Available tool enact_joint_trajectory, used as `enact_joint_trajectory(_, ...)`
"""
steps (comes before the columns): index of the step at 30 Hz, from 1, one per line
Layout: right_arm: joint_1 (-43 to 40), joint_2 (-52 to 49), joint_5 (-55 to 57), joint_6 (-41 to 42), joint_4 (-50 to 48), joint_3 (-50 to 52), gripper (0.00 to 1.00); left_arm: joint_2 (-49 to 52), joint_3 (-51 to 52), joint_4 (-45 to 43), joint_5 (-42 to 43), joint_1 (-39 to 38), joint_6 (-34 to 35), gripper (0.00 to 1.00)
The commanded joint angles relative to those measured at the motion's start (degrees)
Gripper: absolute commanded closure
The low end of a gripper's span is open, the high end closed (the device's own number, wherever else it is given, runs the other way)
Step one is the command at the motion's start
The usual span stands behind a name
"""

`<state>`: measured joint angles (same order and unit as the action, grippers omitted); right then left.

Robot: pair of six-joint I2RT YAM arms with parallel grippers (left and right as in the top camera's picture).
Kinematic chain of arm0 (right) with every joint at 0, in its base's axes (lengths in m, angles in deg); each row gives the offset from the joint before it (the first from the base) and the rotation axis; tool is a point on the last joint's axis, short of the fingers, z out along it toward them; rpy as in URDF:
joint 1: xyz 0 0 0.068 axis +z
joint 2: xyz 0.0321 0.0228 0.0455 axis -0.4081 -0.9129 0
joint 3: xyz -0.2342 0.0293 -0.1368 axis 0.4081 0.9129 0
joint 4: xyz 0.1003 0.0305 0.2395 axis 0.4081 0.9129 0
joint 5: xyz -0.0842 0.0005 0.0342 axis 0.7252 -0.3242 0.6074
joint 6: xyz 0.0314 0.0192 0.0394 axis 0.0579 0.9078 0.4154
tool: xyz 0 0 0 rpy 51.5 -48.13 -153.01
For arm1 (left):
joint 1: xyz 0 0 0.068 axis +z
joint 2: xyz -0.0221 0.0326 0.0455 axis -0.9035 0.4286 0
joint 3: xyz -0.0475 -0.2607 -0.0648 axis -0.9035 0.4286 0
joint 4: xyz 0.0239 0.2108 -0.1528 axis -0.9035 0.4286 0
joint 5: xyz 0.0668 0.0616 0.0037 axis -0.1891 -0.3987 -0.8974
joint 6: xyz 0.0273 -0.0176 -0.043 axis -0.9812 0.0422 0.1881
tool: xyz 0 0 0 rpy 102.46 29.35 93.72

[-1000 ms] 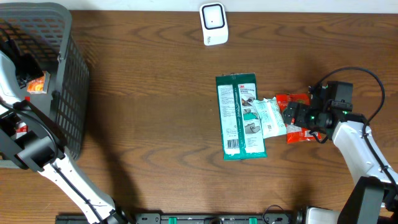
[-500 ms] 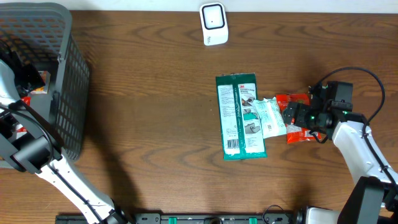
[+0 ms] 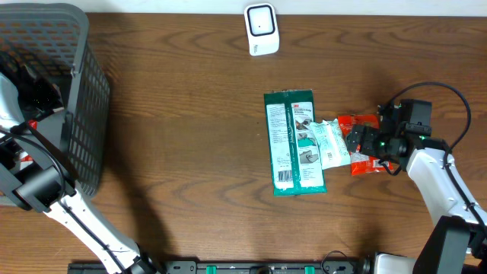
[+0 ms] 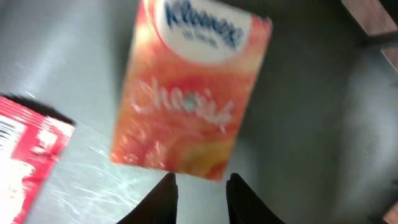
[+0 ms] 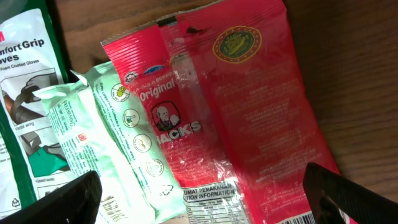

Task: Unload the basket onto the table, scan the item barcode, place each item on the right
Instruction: 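Reach the left gripper into the basket and grasp an orange Kleenex tissue pack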

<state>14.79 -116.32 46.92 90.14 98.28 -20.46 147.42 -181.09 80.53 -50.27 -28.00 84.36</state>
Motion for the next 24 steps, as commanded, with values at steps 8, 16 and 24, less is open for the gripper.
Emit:
enact_joint_trajectory(8,0.3,0.4,0.2,-0.2,-0.1,-0.7,0.01,-7.2,0.3,-1.0,-0.5,-1.3,3.4,0.43)
enact_joint_trajectory(16,0.3,0.4,0.2,-0.2,-0.1,-0.7,0.01,-4.9,0.5,-1.1,-2.3,-0.2,-9.0,0.35)
enact_joint_trajectory(24,0.3,0.4,0.2,-0.2,-0.1,-0.7,0.01,0.6,0.5,-7.0,-2.3,0.0,-10.3,0.3)
